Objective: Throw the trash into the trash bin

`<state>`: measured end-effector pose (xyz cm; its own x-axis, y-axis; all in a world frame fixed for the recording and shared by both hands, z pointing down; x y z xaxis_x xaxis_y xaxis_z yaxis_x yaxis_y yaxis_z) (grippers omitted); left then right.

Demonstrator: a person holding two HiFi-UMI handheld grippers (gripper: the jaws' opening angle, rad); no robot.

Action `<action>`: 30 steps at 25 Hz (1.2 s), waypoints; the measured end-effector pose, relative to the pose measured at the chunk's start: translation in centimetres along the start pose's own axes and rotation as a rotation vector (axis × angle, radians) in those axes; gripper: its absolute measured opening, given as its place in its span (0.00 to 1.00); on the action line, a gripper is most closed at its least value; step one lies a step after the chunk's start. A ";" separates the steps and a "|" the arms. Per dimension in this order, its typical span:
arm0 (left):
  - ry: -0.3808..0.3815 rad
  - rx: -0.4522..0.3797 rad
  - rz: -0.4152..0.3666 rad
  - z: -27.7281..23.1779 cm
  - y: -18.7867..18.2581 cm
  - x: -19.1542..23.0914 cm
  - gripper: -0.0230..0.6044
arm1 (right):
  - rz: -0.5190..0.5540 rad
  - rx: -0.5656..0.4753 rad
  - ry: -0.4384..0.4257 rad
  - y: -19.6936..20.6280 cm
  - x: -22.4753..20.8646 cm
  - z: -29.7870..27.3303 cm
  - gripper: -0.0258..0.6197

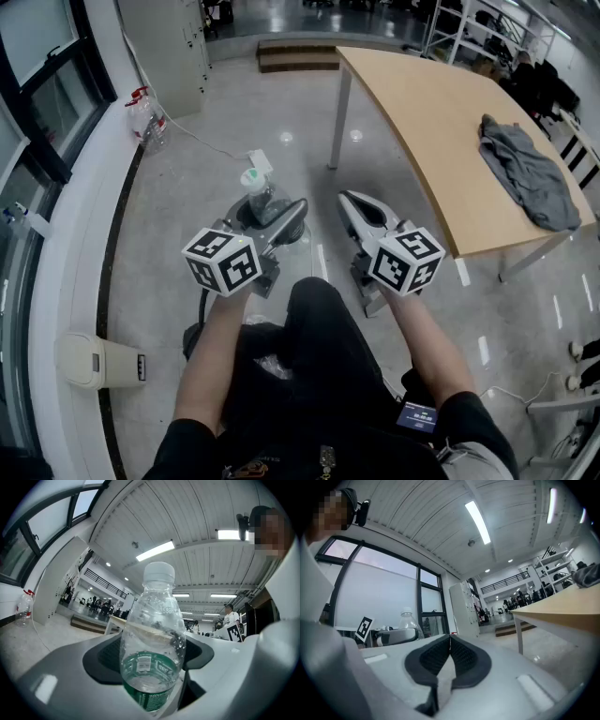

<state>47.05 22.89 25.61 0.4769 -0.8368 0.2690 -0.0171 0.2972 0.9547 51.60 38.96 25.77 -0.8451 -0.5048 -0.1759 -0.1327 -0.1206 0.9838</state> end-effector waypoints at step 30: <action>-0.172 -0.020 -0.062 10.1 -2.8 2.7 0.58 | -0.027 0.019 -0.148 1.3 7.3 -5.2 0.05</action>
<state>39.52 15.13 24.93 0.3194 -0.9195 0.2292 0.0264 0.2504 0.9678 47.94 30.68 25.56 -0.9081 -0.3698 -0.1964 -0.1649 -0.1155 0.9795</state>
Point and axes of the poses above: the fingertips, and each gripper's own axes: z backward along the fingers, x to its left, y out of its underside, the point moved 5 cm from there along z, backward along the fingers, and after that the axes turned 1 degree about -x, right-handed, at the moved point
